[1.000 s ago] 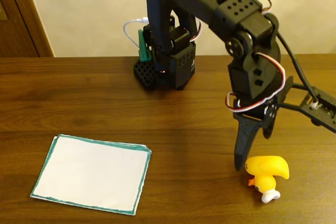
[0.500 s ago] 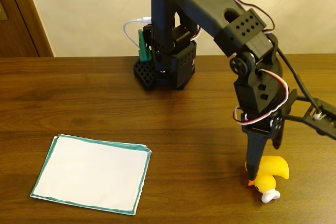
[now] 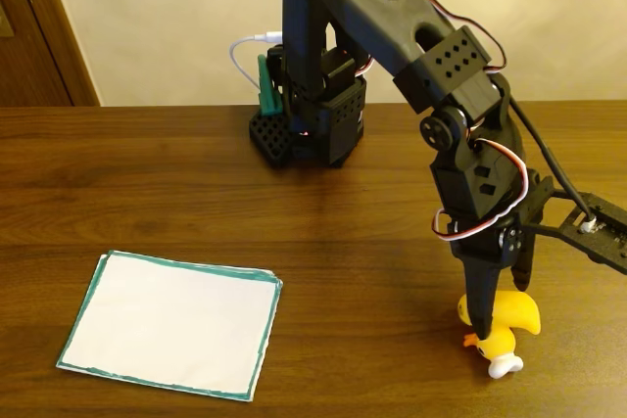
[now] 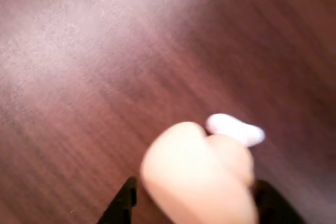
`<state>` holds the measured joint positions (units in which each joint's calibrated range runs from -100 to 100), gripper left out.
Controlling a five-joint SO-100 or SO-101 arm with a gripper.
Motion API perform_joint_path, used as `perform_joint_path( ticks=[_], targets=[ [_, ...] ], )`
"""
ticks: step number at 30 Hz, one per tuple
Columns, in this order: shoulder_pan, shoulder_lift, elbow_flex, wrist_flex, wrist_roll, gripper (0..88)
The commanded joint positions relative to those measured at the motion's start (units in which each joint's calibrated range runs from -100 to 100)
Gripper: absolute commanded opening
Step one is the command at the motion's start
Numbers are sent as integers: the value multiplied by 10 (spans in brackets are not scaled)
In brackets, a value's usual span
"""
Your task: Grab the yellow duck toy and put inside the green color rectangle box on the table
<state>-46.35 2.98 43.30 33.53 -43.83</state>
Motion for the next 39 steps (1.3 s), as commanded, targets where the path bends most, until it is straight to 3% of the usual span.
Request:
perform_joint_path(
  ticks=[1, 6, 12, 18, 26, 33, 39],
  targets=[
    [-3, -21, 1, -9, -3, 229],
    [5, -36, 15, -13, -2, 17],
    [7, -53, 25, -5, -3, 1],
    [63, -223, 21, 151, 25, 1],
    [258, -391, 2, 344, 97, 1],
    [479, -365, 20, 323, 153, 1],
    [626, -323, 21, 270, 169, 1]
  ],
)
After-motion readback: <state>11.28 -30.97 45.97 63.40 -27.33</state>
